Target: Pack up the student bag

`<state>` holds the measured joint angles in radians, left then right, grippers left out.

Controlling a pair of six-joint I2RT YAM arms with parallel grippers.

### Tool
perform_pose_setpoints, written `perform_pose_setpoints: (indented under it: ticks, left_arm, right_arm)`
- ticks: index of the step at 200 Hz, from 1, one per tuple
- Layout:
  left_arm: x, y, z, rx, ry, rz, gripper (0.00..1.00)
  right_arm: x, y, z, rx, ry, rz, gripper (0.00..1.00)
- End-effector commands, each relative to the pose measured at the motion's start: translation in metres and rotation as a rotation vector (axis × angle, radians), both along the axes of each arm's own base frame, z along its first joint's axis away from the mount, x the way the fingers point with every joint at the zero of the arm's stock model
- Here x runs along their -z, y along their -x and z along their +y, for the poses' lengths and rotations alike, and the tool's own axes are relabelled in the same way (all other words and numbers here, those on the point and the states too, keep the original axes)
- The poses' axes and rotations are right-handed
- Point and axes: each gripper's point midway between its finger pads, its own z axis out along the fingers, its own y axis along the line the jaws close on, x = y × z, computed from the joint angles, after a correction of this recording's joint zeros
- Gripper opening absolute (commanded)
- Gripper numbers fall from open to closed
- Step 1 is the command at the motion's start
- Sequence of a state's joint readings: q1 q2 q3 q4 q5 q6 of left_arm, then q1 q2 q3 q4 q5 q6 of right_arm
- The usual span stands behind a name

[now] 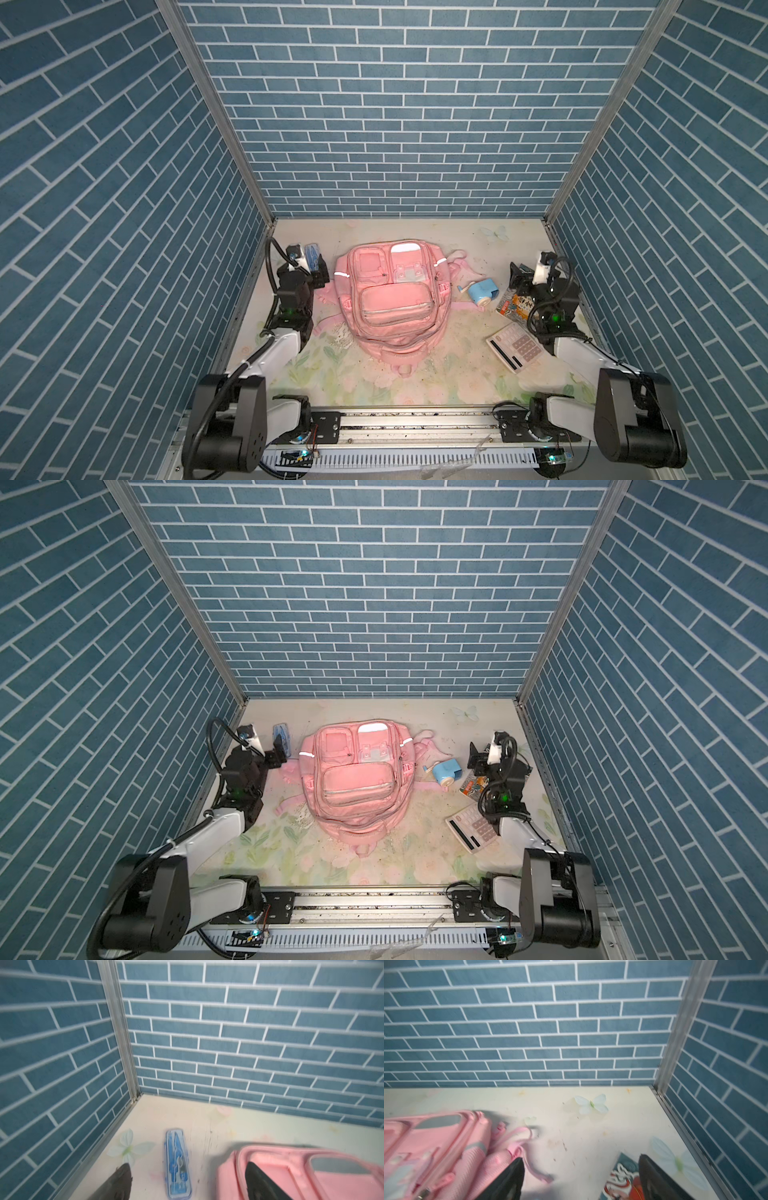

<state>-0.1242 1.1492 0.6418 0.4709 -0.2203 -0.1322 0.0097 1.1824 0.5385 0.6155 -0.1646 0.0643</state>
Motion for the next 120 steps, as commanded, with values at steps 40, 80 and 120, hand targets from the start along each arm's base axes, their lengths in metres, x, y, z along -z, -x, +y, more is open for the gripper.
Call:
perform_pose_setpoints:
  ticks: [40, 80, 120]
  left_arm:
    - [0.012, 0.012, -0.122, 0.126, 0.137, 0.401, 0.86]
    - [0.072, 0.003, -0.217, 0.242, 0.135, 0.605, 0.86]
    - [0.117, -0.021, -0.281, 0.308, 0.137, 0.721, 0.86]
  right_arm:
    - [0.023, 0.019, 0.076, -0.133, -0.076, 0.328, 0.84]
    - [0.044, 0.036, 0.088, -0.165, -0.148, 0.435, 0.8]
    - [0.073, 0.054, 0.086, -0.143, -0.199, 0.511, 0.73]
